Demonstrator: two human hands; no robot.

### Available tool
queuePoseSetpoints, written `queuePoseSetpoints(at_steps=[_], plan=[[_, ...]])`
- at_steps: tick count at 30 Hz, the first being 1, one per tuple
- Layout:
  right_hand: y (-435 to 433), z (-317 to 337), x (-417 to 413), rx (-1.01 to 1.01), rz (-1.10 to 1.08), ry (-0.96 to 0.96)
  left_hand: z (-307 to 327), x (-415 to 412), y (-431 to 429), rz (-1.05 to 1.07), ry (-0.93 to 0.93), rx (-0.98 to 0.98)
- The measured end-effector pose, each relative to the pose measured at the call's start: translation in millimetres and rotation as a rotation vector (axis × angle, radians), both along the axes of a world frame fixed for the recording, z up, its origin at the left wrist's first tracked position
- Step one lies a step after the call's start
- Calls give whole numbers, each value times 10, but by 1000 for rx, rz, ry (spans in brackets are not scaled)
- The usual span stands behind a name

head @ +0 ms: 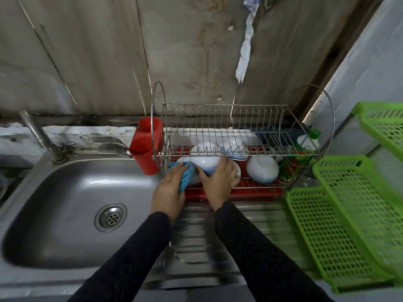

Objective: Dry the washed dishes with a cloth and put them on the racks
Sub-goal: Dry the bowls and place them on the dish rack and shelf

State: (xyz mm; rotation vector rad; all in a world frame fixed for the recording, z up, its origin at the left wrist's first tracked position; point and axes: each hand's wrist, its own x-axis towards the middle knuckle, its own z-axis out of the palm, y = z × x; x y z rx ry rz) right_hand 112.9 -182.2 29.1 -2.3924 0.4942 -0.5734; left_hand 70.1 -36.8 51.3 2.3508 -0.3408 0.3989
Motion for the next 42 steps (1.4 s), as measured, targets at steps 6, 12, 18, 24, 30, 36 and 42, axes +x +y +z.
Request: queuePoseSetpoints(at_steps=[6, 12, 18, 24, 30, 36, 42], plan=[[-17, 14, -30, -40, -66, 0, 6, -5, -53, 1, -15, 29], [-7, 57, 9, -47, -57, 31, 49, 3, -59, -13, -28, 48], [-4, 52, -56, -29, -4, 106, 75, 14, -56, -12, -28, 32], [-140, 31, -215, 0, 53, 93, 47, -23, -52, -8, -38, 2], [-251, 6, -440, -10, 116, 30, -15, -116, -20, -13, -61, -41], [-330, -36, -665, -133, 293, 76, -27, -279, -43, 0, -37, -44], [-377, -50, -895, -302, 411, 95, -57, -513, -66, 39, -27, -30]])
